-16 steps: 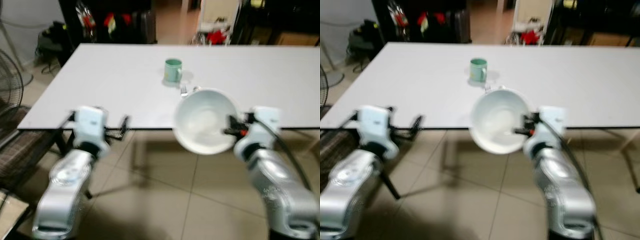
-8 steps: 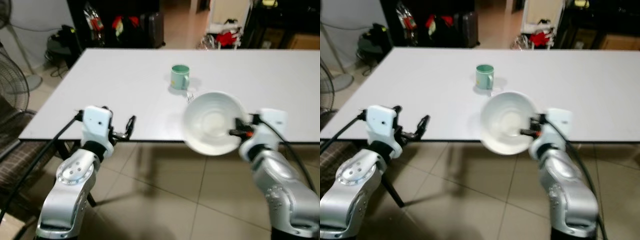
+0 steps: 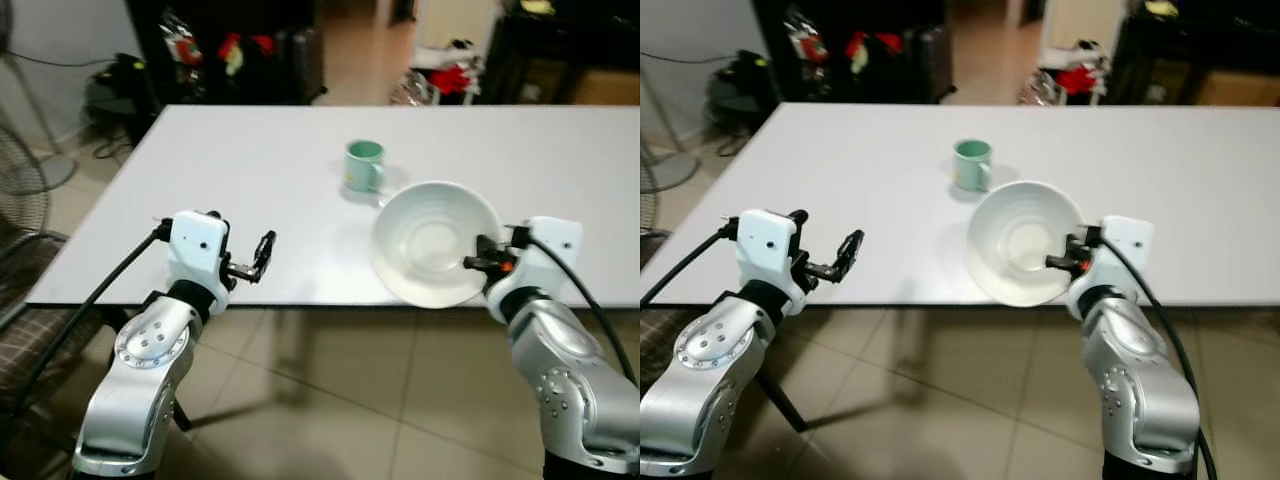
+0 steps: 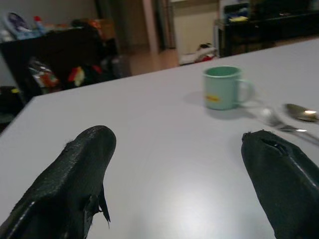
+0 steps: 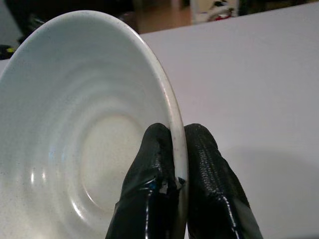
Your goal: Setting the table
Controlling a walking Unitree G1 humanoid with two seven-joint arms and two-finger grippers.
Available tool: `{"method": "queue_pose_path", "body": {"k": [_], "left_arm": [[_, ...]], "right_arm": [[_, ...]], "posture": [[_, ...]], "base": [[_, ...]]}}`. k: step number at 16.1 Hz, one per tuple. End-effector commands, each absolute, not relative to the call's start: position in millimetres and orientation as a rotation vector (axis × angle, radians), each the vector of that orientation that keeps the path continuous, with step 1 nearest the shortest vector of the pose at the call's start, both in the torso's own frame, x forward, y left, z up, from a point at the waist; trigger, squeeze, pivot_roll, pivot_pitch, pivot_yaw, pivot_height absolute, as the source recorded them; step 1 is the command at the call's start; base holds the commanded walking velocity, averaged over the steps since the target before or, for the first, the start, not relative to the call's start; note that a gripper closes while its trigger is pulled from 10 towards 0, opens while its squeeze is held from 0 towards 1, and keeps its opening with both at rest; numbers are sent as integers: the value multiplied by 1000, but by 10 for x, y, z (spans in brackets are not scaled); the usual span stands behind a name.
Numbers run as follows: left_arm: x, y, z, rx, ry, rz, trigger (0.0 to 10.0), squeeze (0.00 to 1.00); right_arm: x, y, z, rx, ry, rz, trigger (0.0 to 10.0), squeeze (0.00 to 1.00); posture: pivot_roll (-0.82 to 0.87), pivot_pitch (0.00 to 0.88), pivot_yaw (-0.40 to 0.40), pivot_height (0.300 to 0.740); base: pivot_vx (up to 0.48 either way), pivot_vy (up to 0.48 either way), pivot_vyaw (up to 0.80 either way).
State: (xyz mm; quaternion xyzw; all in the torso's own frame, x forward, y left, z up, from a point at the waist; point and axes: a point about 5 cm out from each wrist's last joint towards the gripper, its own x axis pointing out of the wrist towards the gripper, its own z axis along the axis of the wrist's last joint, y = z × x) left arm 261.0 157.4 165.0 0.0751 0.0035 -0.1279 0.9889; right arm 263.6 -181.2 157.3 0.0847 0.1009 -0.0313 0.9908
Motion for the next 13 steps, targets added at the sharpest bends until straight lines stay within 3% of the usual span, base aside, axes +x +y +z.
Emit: {"method": "queue_pose_path", "body": {"k": [1,13], "left_arm": [[2602,1631,1654,166,11,-240,10000,0],[2595,1605,1651,162,17,-253,10000,0]], "right_arm": [[2669,-1674,1651,188,174,1,10000,0],[2837,-1486,1586,138,264,112,10000,0]], "posture": [[-128,0,17,740],[-129,3,12,740]], "base": [[330,0,0],[326,0,0]]}}
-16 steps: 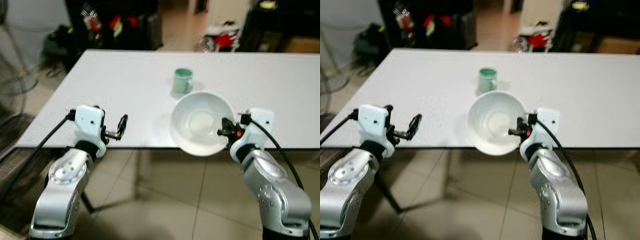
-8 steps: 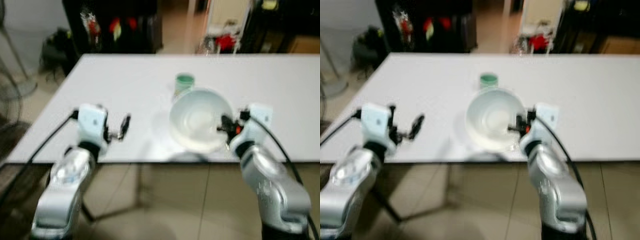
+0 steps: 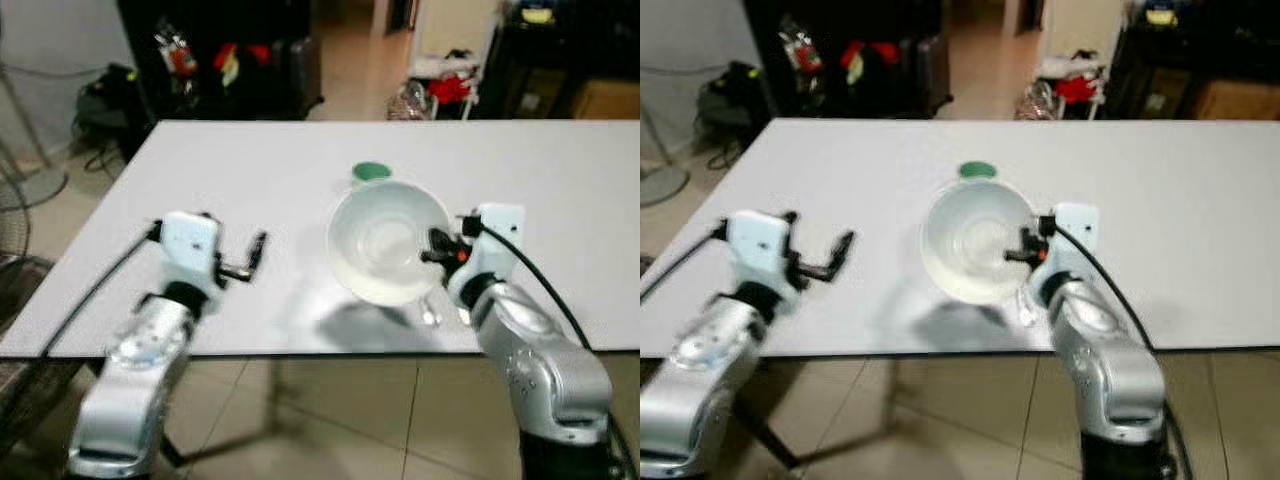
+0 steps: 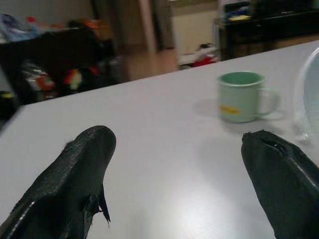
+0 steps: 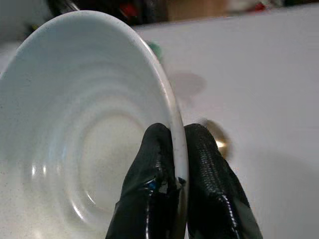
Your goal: Setting the table
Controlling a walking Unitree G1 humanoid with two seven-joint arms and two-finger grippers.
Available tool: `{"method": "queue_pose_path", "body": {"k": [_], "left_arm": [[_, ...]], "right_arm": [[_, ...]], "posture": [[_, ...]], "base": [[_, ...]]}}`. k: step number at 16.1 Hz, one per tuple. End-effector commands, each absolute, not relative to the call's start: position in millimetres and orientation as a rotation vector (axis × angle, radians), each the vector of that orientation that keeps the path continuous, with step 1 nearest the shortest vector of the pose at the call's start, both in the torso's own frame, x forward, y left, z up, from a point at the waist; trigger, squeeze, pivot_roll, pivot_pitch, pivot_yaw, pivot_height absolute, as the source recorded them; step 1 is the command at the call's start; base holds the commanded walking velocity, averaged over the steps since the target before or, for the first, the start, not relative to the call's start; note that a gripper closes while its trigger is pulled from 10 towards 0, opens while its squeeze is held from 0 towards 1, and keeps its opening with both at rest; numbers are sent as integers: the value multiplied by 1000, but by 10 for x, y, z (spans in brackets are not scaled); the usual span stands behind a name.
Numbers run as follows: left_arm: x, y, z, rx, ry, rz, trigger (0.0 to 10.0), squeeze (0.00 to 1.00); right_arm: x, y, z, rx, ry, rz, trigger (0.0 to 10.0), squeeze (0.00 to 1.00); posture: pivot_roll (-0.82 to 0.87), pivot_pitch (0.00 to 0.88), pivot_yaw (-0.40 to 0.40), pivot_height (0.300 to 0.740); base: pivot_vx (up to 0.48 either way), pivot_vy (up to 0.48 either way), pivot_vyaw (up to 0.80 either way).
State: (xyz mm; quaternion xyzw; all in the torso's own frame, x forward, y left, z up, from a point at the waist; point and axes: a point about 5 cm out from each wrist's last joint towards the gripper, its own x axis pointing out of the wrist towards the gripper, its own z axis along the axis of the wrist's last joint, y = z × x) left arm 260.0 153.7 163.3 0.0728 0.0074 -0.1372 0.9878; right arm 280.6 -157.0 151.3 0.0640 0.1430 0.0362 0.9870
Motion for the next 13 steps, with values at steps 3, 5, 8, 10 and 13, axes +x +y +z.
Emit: {"method": "queue_pose_path", "body": {"k": [3,5,8,10,13], "left_arm": [[2605,1663,1660,192,21,-262,10000,0],[2595,1708,1650,217,46,-305,10000,0],[2521,1678,1631,246,82,-473,10000,0],[2494,1701,1634,246,111,-532,10000,0],[2440,1718,1647,240,127,-589,10000,0]], "right_arm": [[2976,-1393,1526,172,348,170,10000,0],[3095,-1353,1425,182,445,205,10000,0],[3264,-1241,1318,198,598,282,10000,0],[3360,-1235,1300,266,641,264,10000,0],[3445,-1237,1298,304,690,263,10000,0]], "posture": [[-128,5,15,740],[-124,1,27,740],[-119,0,39,740],[-112,0,40,740],[-104,0,37,740]], "base": [[94,0,0],[0,0,0],[0,0,0],[0,0,0],[0,0,0]]}}
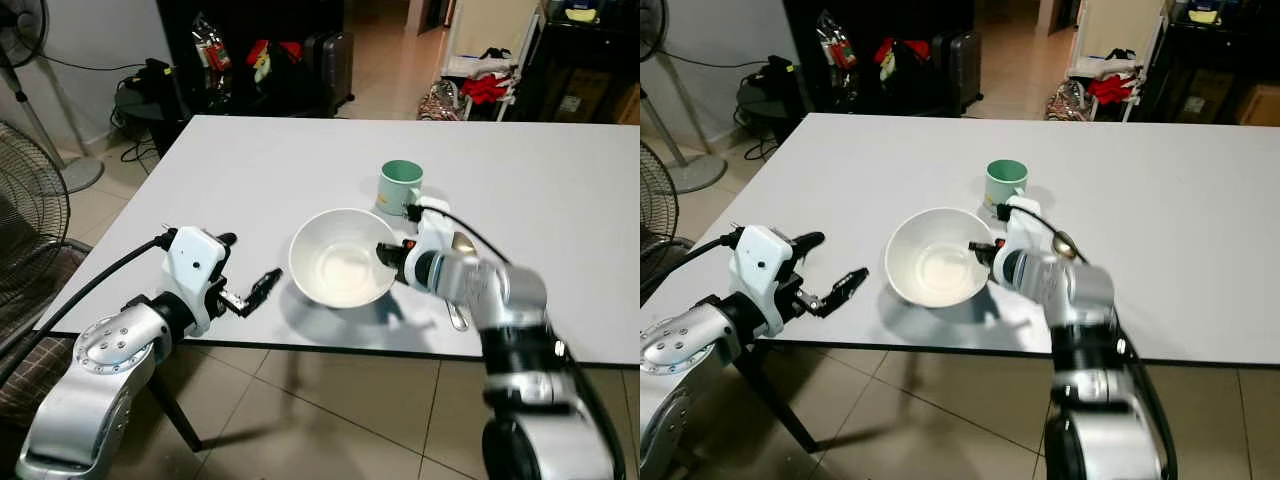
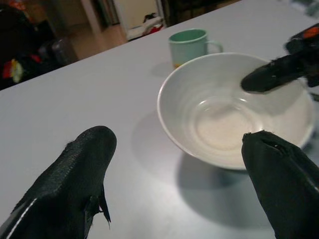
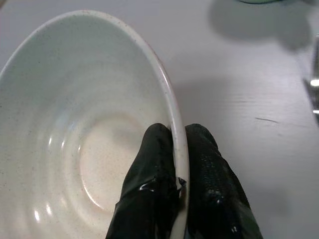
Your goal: Setting the table
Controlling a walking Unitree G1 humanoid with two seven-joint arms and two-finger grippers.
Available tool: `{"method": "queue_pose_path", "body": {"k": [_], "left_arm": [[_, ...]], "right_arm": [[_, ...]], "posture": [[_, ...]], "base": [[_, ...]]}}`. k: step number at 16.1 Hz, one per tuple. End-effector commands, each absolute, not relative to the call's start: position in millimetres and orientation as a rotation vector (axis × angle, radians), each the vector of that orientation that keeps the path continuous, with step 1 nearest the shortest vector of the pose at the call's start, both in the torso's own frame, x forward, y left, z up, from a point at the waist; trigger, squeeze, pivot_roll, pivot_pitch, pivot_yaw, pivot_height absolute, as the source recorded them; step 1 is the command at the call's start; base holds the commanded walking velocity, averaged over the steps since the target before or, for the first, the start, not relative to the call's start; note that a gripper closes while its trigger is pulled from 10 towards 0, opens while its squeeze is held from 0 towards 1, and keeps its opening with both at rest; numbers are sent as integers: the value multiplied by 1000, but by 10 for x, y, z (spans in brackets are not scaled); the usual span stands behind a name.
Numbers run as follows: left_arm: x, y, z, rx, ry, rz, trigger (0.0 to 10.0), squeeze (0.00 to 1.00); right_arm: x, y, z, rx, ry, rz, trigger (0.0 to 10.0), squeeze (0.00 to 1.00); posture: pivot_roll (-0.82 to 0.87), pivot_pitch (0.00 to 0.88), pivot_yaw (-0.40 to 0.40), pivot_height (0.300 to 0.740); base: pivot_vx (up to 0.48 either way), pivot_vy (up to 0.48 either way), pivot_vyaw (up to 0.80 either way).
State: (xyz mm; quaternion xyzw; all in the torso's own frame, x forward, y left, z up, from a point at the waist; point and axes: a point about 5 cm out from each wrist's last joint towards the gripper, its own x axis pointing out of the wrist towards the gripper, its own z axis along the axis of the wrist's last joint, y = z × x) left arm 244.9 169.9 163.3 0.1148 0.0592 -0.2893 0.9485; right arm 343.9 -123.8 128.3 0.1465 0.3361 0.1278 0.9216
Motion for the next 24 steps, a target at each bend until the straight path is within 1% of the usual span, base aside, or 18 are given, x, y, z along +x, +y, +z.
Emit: {"method": "queue_pose_path", "body": {"k": [1,5,7,11,12,16,20,22,24], "left_arm": [[2428,1721,1661,238,124,-595,10000,0],[2419,1728,1682,218,126,-614,10000,0],[2425,1718,1684,217,126,-617,10000,0],[2425,1708,1691,215,126,-625,10000,0],[2423,1686,1686,212,125,-631,10000,0],[2411,1661,1662,209,134,-643,10000,0],[2416,1669,1666,208,127,-625,10000,0],[2421,1648,1668,212,129,-623,10000,0],[2402,1654,1678,211,131,-617,10000,0]], "right_arm": [[3471,-1258,1345,319,692,265,10000,0],[3541,-1384,1397,397,743,236,10000,0],[3562,-1378,1396,440,741,232,10000,0],[3601,-1324,1420,456,737,231,10000,0],[3641,-1336,1418,496,716,195,10000,0],[3736,-1261,1415,531,696,170,10000,0],[3868,-1154,1473,611,637,127,10000,0],[3963,-1052,1534,587,595,93,10000,0],[4014,-1008,1616,580,557,78,10000,0]], "posture": [[-103,0,36,740],[-106,0,38,740],[-105,0,38,740],[-98,0,39,740],[-98,0,39,740],[-101,0,37,740],[-99,0,30,740],[-90,2,34,740],[-83,29,31,740]], "base": [[0,0,0],[0,0,0],[0,0,0],[0,0,0],[0,0,0],[0,0,0],[0,0,0],[0,0,0],[0,0,0]]}}
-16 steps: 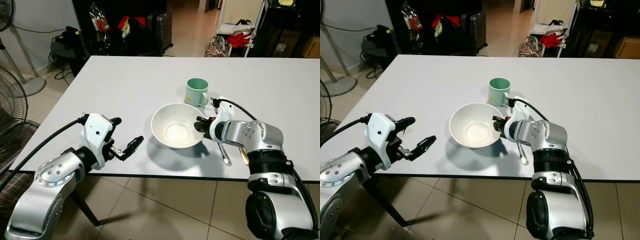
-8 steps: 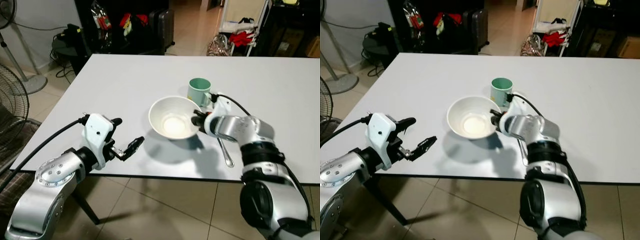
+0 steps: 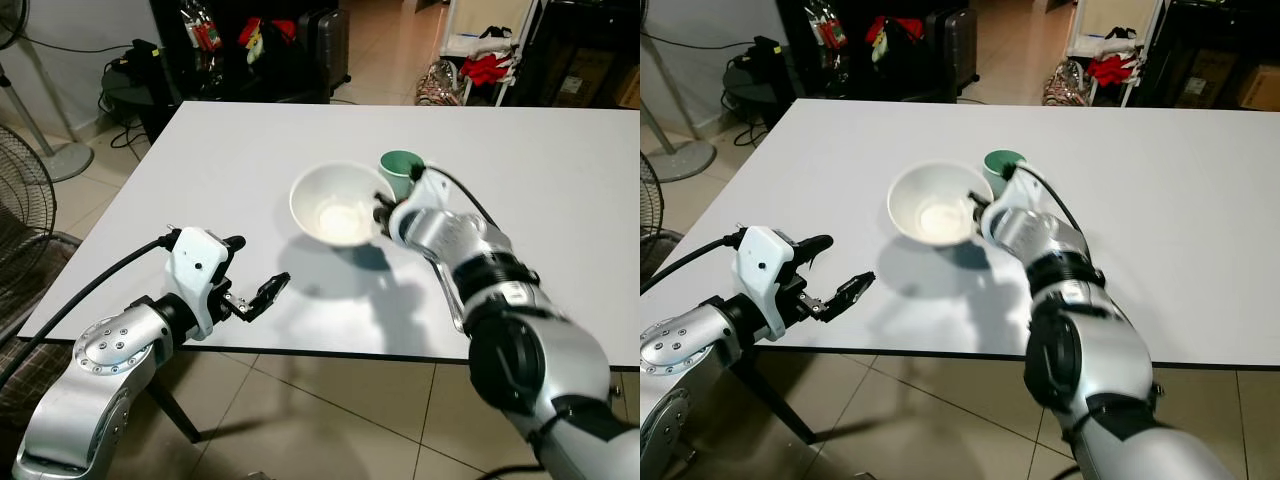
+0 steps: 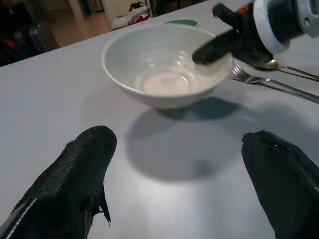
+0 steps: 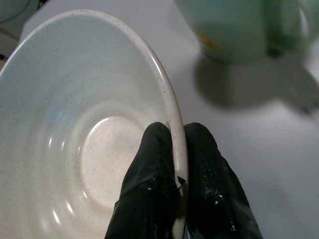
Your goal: Setting the table
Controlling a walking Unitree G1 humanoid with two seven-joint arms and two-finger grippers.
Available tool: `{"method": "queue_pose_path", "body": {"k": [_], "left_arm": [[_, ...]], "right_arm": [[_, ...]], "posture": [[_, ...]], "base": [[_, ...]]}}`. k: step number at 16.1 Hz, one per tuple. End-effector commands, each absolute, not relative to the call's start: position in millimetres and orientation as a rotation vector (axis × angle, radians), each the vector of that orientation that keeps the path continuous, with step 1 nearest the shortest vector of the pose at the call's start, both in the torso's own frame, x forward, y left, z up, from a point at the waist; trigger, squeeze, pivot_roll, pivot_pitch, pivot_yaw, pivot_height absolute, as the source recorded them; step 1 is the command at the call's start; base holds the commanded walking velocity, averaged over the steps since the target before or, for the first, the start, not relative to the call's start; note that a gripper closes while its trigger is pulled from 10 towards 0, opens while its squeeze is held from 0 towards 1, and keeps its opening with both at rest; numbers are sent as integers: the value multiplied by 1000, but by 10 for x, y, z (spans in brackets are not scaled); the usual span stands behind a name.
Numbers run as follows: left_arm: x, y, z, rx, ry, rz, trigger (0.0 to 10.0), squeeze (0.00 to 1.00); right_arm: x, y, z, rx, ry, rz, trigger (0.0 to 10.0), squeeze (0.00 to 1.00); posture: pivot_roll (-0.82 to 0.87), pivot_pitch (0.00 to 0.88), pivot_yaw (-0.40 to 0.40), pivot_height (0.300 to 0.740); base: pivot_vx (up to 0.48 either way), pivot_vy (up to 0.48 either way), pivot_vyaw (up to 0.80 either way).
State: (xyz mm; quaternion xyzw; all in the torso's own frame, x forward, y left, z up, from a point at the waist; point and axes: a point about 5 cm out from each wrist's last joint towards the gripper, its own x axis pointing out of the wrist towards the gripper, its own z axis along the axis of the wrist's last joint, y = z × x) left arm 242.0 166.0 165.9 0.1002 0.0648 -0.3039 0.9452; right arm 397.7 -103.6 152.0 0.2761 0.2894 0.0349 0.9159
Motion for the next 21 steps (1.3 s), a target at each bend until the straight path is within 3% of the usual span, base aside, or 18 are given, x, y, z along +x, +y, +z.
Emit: {"method": "queue_pose_path", "body": {"k": [1,6,17,18,19,20,21], "left_arm": [[2393,1655,1675,213,133,-614,10000,0],[2354,1642,1675,201,132,-573,10000,0],[2417,1636,1732,205,120,-567,10000,0],[2409,1652,1734,207,121,-561,10000,0],[2407,1660,1732,209,122,-555,10000,0],[2408,1659,1734,209,122,-554,10000,0],[2409,1658,1735,209,121,-554,10000,0]], "right_arm": [[4026,-999,1639,575,550,74,10000,0],[4063,-977,1686,553,521,68,10000,0],[4052,-1021,1656,618,562,65,10000,0],[4049,-1002,1655,616,564,71,10000,94],[4048,-990,1653,618,565,73,10000,486],[4048,-988,1652,619,563,72,10000,757],[4049,-987,1652,618,562,70,10000,757]], "posture": [[-79,38,27,740],[-73,81,0,740],[-79,78,13,740],[-75,77,9,740],[-72,76,7,740],[-71,74,6,740],[-70,74,6,740]], "base": [[0,0,0],[0,0,0],[0,0,0],[0,0,0],[0,0,0],[0,0,0],[0,0,0]]}}
